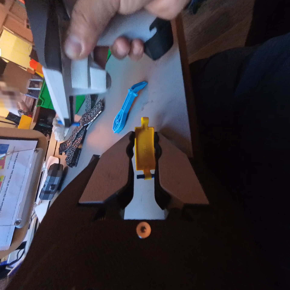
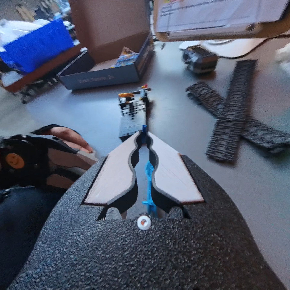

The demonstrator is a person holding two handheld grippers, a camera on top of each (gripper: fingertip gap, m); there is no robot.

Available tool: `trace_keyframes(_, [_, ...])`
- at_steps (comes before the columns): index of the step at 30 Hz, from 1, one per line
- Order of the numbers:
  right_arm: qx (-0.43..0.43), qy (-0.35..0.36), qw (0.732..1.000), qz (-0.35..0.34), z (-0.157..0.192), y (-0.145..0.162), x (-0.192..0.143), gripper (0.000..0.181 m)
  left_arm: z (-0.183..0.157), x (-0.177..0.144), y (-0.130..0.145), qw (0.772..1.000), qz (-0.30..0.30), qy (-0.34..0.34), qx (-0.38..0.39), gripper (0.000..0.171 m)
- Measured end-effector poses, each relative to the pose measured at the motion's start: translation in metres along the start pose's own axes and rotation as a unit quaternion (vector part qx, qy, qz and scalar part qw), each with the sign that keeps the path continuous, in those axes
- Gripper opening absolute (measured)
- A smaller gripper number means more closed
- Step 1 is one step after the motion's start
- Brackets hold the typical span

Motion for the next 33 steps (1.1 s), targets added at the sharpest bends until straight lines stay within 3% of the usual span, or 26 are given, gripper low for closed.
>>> trace_keyframes(3, [-0.019, 0.049, 0.998, 0.030, -0.034, -0.001, -0.008, 0.003, 0.008, 0.001, 0.007, 0.999, 0.016, -0.005, -0.037, 0.023])
trace_keyframes(5, [-0.016, 0.066, 0.995, 0.071, -0.051, 0.011, -0.007, 0.022, 0.013, 0.001, 0.012, 0.997, 0.028, -0.006, -0.070, 0.022])
trace_keyframes(8, [-0.021, 0.109, 0.988, 0.108, -0.078, 0.028, -0.005, 0.024, 0.019, 0.000, 0.020, 0.993, 0.043, -0.010, -0.110, 0.023])
trace_keyframes(11, [-0.001, 0.095, 0.986, 0.137, -0.087, 0.040, -0.009, 0.032, 0.022, -0.001, 0.024, 0.989, 0.050, -0.005, -0.142, 0.023])
trace_keyframes(16, [0.024, 0.084, 0.990, 0.111, -0.100, 0.028, -0.027, 0.036, 0.025, -0.003, 0.031, 0.978, 0.048, 0.016, -0.204, 0.022])
trace_keyframes(19, [0.063, 0.037, 0.984, 0.162, -0.100, 0.041, -0.032, 0.038, 0.028, -0.005, 0.035, 0.967, 0.048, 0.027, -0.248, 0.022])
trace_keyframes(22, [0.019, 0.074, 0.980, 0.181, -0.109, 0.049, -0.035, 0.046, 0.028, -0.006, 0.037, 0.961, 0.044, 0.039, -0.271, 0.022])
trace_keyframes(27, [-0.056, 0.050, 0.987, 0.142, -0.087, 0.034, -0.046, 0.044, 0.027, -0.007, 0.038, 0.961, 0.045, 0.036, -0.271, 0.022])
trace_keyframes(31, [-0.061, -0.041, 0.991, 0.112, -0.036, 0.033, -0.043, 0.044, 0.029, -0.008, 0.040, 0.956, 0.052, 0.023, -0.287, 0.023])
trace_keyframes(33, [-0.082, -0.048, 0.988, 0.124, -0.016, 0.045, -0.033, 0.047, 0.031, -0.008, 0.042, 0.951, 0.054, 0.016, -0.303, 0.030])
Point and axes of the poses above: each gripper's, where its closed fingertips meet, x out along the fingers, y out of its underside, z = x × y across the jaws, the point moved 3 cm from there along -x, back along the fingers, and after that the axes turned 11 degrees about y, right-handed, at the moved point
